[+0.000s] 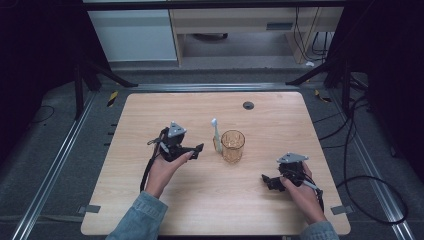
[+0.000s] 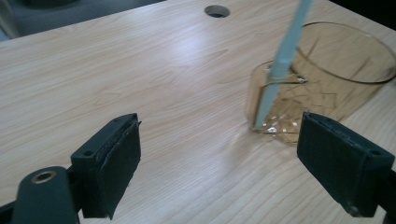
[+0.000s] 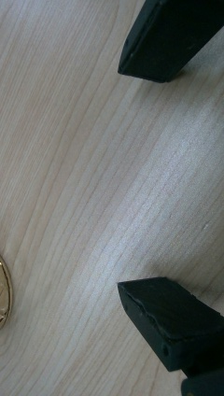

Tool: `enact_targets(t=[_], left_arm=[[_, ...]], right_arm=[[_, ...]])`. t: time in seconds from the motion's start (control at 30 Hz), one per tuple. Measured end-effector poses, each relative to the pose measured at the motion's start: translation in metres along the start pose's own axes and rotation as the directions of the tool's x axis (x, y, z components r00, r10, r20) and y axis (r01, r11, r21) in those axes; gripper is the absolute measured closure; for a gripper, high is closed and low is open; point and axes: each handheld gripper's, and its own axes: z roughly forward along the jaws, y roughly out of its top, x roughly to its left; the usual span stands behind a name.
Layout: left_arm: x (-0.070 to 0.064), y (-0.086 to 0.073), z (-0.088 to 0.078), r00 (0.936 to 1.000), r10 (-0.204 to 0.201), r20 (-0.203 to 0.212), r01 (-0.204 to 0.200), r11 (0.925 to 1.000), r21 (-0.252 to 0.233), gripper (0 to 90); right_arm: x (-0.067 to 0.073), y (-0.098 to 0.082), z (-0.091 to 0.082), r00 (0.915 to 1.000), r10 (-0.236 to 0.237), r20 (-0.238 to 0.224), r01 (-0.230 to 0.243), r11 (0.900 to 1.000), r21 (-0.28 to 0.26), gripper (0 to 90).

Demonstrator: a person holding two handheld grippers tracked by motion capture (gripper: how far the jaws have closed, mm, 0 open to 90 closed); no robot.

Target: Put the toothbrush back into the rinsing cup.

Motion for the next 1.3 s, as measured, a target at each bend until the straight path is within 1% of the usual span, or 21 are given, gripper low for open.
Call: enact_targets(t=[0.17,0.2,0.33,0.37,0.47,0.57,0.7,0.77,0.87,1.03,1.2,1.3], left_arm=[[0.021,-0.008,-0.005,0.9985,-0.031,-0.044,0.032,0.9993,0.021,13.2],[0.024,-0.009,-0.007,0.9983,-0.028,-0.051,0.030,0.9992,0.027,13.3],[0.040,-0.015,-0.015,0.9945,-0.052,-0.091,0.055,0.9979,0.036,13.3],[0.045,-0.018,-0.017,0.9932,-0.053,-0.103,0.058,0.9971,0.048,13.3],[0.055,-0.024,-0.020,0.9908,-0.064,-0.119,0.072,0.9953,0.064,13.4],[0.065,-0.029,-0.021,0.9866,-0.072,-0.147,0.085,0.9929,0.084,13.4],[0.073,-0.034,-0.022,0.9833,-0.059,-0.172,0.079,0.9909,0.109,13.3],[0.078,-0.039,-0.021,0.9801,-0.055,-0.191,0.079,0.9891,0.124,13.2],[0.084,-0.045,-0.019,0.9767,-0.051,-0.208,0.082,0.9864,0.143,13.3],[0.097,-0.057,-0.016,0.9718,-0.069,-0.226,0.109,0.9795,0.170,12.8],[0.106,-0.065,-0.014,0.9667,-0.083,-0.242,0.129,0.9747,0.183,12.3],[0.110,-0.069,-0.014,0.9638,-0.097,-0.248,0.145,0.9725,0.182,12.1]], right_arm=[[0.000,0.000,0.000,1.0000,0.000,0.000,0.000,1.000,0.000,0.4],[0.000,0.000,0.000,1.0000,0.001,0.000,-0.001,1.000,0.000,0.5],[0.000,0.000,0.000,1.0000,0.000,0.000,0.000,1.000,0.000,0.5],[0.000,0.000,0.000,1.0000,0.001,0.000,-0.001,1.000,0.000,0.4],[0.000,0.000,0.000,1.0000,0.001,0.000,-0.001,1.000,0.000,0.4],[0.000,0.000,0.000,1.0000,0.001,0.000,-0.001,1.000,0.000,0.4],[0.000,0.000,0.000,1.0000,0.000,0.000,0.000,1.000,0.000,0.4],[0.000,0.000,0.000,1.0000,0.000,0.000,0.000,1.000,0.000,0.4],[0.000,0.000,0.000,1.0000,0.001,0.000,-0.001,1.000,0.000,0.4],[0.000,0.000,0.000,1.0000,0.001,0.000,-0.001,1.000,0.000,0.5],[0.000,0.000,0.000,1.0000,0.000,0.000,0.000,1.000,0.000,0.4],[0.000,0.000,0.000,1.0000,0.000,0.000,0.000,1.000,0.000,0.4]])
